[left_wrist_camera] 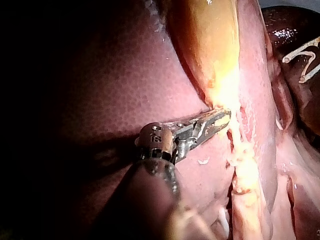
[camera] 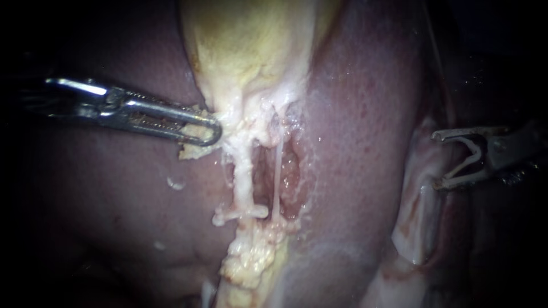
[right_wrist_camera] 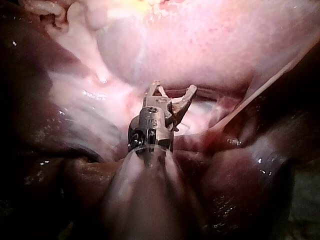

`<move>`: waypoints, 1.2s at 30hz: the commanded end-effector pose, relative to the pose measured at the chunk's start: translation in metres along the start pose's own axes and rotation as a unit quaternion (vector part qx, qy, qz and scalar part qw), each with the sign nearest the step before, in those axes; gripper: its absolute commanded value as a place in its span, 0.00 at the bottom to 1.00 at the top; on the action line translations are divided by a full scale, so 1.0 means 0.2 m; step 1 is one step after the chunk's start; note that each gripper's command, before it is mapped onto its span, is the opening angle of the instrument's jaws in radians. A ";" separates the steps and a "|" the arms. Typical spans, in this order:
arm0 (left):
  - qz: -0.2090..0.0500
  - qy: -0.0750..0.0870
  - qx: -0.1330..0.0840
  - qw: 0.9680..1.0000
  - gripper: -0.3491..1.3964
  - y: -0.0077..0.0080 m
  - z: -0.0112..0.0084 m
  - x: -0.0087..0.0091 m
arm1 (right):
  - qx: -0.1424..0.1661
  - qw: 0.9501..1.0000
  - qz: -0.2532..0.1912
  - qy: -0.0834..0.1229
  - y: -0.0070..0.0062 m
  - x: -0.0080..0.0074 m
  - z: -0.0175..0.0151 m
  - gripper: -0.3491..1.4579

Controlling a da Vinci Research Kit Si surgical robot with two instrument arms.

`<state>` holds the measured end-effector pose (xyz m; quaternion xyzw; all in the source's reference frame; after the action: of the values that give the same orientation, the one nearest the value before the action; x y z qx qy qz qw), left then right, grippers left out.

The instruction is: Clipping second clip left tube

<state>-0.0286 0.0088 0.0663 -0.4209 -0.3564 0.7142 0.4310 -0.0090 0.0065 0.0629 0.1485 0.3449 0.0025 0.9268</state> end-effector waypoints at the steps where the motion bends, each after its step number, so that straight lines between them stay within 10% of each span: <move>1: 0.000 0.000 -0.001 1.000 0.00 0.000 -0.001 0.000 | 0.000 1.000 -0.001 0.000 0.000 0.000 0.000 0.47; 14: -0.017 0.017 0.005 1.000 0.00 0.010 -0.047 0.018 | 0.000 1.000 -0.001 0.000 0.000 0.000 0.000 0.47; 20: -0.019 0.020 0.007 1.000 0.00 0.013 -0.048 0.018 | 0.040 0.999 -0.003 0.014 -0.001 0.002 0.000 0.46; 36: -0.016 0.021 0.009 1.000 0.00 0.015 -0.047 0.017 | 0.130 0.967 0.070 0.209 -0.013 0.053 0.026 0.46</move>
<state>-0.0220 0.0122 0.0590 -0.4265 -0.3477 0.7009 0.4538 0.0028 0.0036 0.0590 0.2931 0.5228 0.0590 0.7983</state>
